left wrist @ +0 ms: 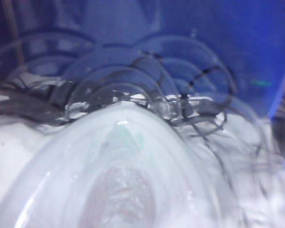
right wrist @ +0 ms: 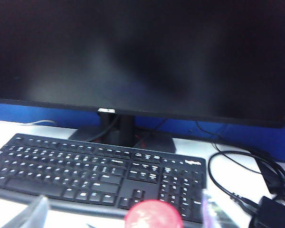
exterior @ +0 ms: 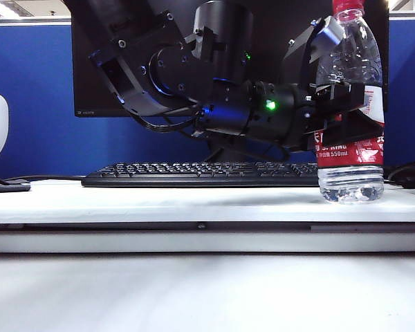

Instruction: Unscrew the cap from the plastic bottle on the table.

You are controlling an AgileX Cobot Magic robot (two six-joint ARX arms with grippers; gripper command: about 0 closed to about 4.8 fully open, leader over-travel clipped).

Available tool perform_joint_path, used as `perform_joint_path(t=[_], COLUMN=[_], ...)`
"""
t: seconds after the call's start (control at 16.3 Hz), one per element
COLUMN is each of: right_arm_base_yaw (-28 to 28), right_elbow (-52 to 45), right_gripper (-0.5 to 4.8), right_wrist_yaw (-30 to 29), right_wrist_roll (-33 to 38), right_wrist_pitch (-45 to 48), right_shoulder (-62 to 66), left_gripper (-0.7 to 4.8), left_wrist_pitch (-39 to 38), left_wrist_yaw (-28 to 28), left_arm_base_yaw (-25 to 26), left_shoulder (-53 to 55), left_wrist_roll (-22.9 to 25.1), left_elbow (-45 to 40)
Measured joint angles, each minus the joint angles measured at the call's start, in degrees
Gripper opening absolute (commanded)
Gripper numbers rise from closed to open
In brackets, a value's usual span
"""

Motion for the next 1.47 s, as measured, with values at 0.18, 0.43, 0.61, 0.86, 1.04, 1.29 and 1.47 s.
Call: perform_joint_path(t=[0.18, 0.43, 0.61, 0.86, 1.04, 1.29, 1.47], right_arm_base_yaw=[-0.26, -2.78, -3.56, -3.63, -4.20, -9.11, -14.27], right_elbow=[0.00, 0.00, 0.00, 0.00, 0.04, 0.15, 0.26], right_gripper=[3.54, 2.50, 2.02, 1.96, 1.67, 1.47, 1.47], right_wrist_yaw=[2.62, 3.15, 1.29, 0.07, -1.81, -11.61, -21.40], right_wrist_roll=[0.00, 1.81, 2.73, 2.89, 2.89, 2.82, 1.84], right_wrist_pitch=[-0.11, -2.08, -2.86, -3.30, -4.17, -4.83, -7.39], right_shoulder=[1.49, 1.73, 1.75, 1.79, 1.77, 1.22, -0.55], left_gripper=[1.16, 1.16, 1.16, 1.16, 1.16, 1.16, 1.16], left_wrist_pitch=[0.00, 0.00, 0.00, -0.02, -0.02, -0.04, -0.04], left_wrist_yaw=[0.02, 0.00, 0.00, 0.00, 0.02, -0.07, -0.09], left_arm_base_yaw=[0.00, 0.00, 0.00, 0.00, 0.04, 0.11, 0.11], left_shoulder=[0.00, 0.00, 0.02, 0.02, 0.02, 0.02, 0.02], left_wrist_roll=[0.00, 0.02, 0.02, 0.04, 0.02, -0.20, -0.17], left_elbow=[0.00, 0.02, 0.04, 0.04, 0.04, 0.04, 0.07])
